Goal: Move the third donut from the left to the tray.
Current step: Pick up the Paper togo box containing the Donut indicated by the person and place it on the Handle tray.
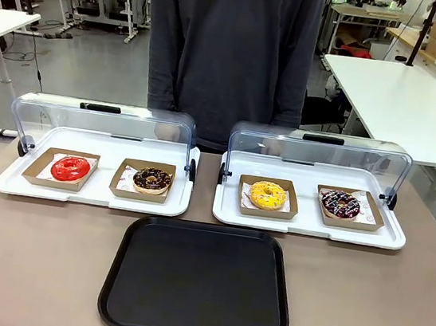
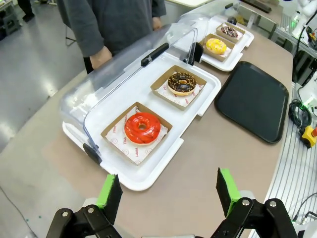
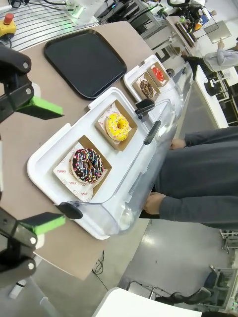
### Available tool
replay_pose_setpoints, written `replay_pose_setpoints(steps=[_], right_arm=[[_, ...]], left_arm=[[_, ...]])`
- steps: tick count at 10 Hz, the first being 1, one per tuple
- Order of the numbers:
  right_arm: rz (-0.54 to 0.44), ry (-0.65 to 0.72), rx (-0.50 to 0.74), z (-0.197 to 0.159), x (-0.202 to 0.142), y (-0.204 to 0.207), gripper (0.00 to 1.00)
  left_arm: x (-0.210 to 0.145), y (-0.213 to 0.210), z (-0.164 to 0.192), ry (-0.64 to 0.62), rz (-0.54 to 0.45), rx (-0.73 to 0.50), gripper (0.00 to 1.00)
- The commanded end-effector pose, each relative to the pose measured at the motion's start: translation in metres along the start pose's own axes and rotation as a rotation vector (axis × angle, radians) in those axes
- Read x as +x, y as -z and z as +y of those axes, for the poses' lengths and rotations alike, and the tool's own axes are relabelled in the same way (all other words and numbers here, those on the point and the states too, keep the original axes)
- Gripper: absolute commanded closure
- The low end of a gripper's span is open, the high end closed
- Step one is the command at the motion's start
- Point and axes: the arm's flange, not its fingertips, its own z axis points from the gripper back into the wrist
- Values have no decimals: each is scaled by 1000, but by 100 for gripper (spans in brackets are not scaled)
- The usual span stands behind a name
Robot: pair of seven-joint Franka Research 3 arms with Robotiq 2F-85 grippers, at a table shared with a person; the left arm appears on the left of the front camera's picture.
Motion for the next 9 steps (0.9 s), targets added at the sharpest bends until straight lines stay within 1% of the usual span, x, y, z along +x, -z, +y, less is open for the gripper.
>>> replay_pose_setpoints(steps=[1,9], right_arm=[[-22,-5,3,0,1,1,0],[-22,-5,3,0,1,1,0]], left_arm=[[1,0,0,2,-7,-7,0],[1,0,0,2,-7,-7,0]])
